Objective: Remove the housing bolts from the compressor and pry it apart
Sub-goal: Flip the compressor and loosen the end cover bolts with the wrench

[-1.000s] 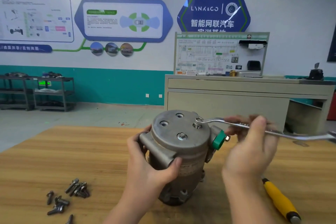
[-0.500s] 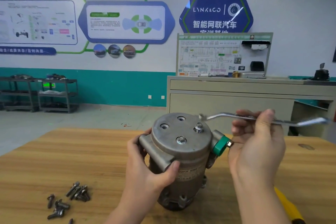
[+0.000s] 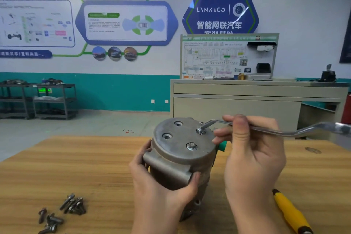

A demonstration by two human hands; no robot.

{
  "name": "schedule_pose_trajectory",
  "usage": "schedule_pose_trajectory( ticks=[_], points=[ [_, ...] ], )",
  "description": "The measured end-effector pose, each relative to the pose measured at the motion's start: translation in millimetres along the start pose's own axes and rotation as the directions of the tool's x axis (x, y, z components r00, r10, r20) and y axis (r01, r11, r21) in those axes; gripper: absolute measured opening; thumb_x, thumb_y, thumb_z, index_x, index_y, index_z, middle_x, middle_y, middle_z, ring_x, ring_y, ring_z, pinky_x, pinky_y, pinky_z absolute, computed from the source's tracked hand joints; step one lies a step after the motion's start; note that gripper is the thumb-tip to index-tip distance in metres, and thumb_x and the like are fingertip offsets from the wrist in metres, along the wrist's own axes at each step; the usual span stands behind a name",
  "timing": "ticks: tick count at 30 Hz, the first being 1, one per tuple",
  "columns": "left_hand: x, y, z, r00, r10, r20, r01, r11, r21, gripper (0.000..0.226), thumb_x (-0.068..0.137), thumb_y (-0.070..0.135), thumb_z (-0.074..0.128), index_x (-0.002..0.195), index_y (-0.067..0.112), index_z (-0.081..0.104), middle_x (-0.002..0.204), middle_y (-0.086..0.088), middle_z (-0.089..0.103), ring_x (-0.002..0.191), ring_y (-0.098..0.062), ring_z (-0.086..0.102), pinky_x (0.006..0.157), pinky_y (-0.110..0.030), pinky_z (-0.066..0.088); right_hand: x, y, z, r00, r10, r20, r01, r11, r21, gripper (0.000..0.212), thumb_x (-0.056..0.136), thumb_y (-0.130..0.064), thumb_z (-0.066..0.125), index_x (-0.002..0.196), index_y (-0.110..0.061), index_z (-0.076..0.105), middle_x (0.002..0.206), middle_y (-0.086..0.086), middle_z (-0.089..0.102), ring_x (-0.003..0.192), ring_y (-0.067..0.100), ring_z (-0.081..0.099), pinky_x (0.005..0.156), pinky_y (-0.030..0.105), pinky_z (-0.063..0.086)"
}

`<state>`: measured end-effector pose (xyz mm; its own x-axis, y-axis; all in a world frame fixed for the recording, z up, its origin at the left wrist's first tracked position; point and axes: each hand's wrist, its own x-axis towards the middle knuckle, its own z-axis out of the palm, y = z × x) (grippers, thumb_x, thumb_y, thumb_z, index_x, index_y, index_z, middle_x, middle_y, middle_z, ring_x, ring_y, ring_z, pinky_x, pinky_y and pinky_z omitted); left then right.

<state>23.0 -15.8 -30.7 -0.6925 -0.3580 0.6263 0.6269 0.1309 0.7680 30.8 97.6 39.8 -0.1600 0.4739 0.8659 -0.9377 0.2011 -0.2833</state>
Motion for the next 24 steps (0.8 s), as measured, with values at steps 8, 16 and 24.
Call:
schedule_pose_trajectory(
  ticks=[8,16,24],
  points=[
    [1,-1,-2,0.998,0.067,-0.012,-0.067,0.998,0.023,0.106,0.027,0.031,0.093,0.118,0.029,0.037,0.116,0.012,0.051,0.105,0.016,0.053,0.079,0.001,0.040,-20,4,6,0.918,-0.254,0.304,0.333,0.911,-0.242,0.004,0.082,-0.009,0.075,0.085,-0.009,0.074,0.086,0.001,0.066,0.078,0.014,0.064,0.070,0.025,0.052],
    [7,-9,-10,1.000,0.004,0.004,-0.003,0.999,-0.054,0.091,0.036,0.052,0.087,0.113,0.048,0.040,0.124,0.012,0.054,0.114,0.002,0.056,0.097,-0.040,0.051,-30,8,8,0.977,-0.199,0.079,0.212,0.944,-0.251,0.034,0.101,-0.031,0.047,0.075,-0.014,0.061,0.075,-0.001,0.061,0.071,0.016,0.059,0.065,0.029,0.046],
    [26,-4,-31,0.972,0.012,0.233,0.010,0.995,-0.094,0.075,0.047,0.046,0.079,0.113,0.036,0.045,0.109,0.018,0.062,0.108,0.001,0.059,0.084,-0.012,0.048,40,16,-38,0.645,0.737,0.201,-0.738,0.533,0.413,0.008,0.087,-0.023,0.053,0.088,-0.015,0.056,0.066,0.004,0.068,0.048,0.008,0.056,0.045,0.016,0.047]
  ],
)
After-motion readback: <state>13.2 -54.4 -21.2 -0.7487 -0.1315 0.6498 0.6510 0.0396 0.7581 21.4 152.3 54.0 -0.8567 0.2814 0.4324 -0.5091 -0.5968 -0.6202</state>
